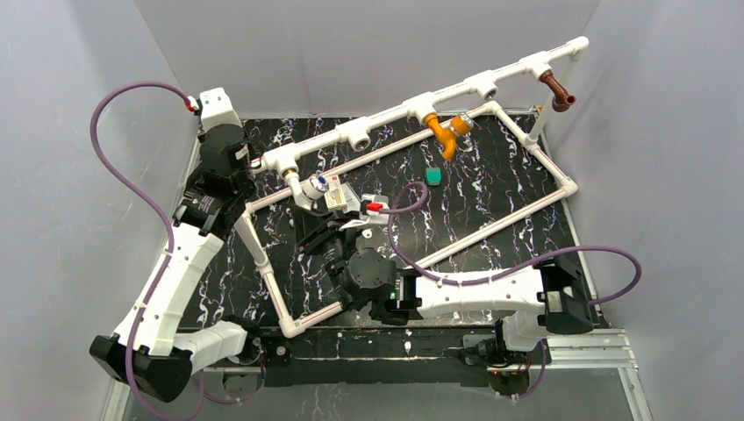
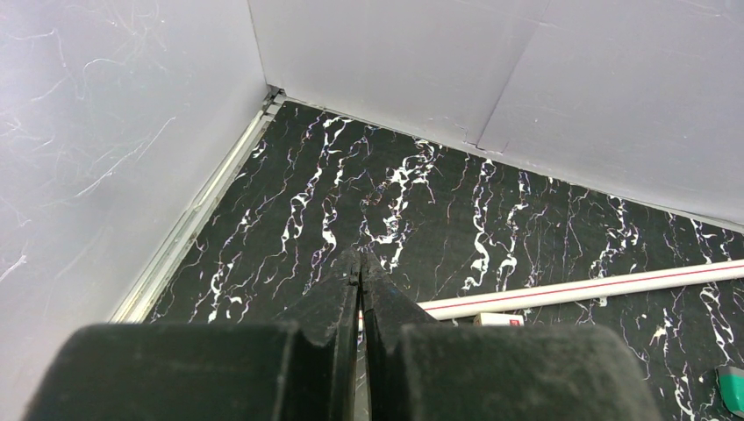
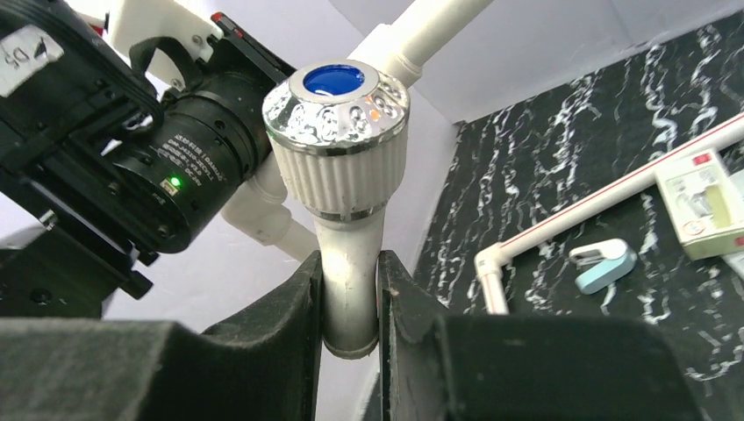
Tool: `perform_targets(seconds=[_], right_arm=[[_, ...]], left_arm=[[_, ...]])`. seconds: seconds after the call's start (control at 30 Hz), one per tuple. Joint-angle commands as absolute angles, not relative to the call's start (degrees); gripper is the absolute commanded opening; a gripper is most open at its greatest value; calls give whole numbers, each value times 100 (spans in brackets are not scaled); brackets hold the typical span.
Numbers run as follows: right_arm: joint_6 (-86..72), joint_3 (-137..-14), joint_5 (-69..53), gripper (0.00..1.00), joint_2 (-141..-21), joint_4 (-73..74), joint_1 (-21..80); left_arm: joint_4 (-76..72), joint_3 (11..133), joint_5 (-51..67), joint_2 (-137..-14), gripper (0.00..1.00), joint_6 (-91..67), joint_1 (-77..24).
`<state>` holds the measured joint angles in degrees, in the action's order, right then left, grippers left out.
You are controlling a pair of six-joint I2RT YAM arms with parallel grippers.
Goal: Install the water faucets
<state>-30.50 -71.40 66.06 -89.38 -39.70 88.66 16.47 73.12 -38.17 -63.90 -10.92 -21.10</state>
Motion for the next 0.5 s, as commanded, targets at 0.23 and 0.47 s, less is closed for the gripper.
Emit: perform_targets(seconds=[0.23,0.47], right_arm=[[-6220,-7158,6205,1,-8747,-3454,8565],[-7530,-7058,5896,1,-8646,-3182,8446]], left_arm=[[3544,6732,-3476,-6563,0,-1161,-2222],[3539,6706,-3448,-6576,0,-1169,-2217]])
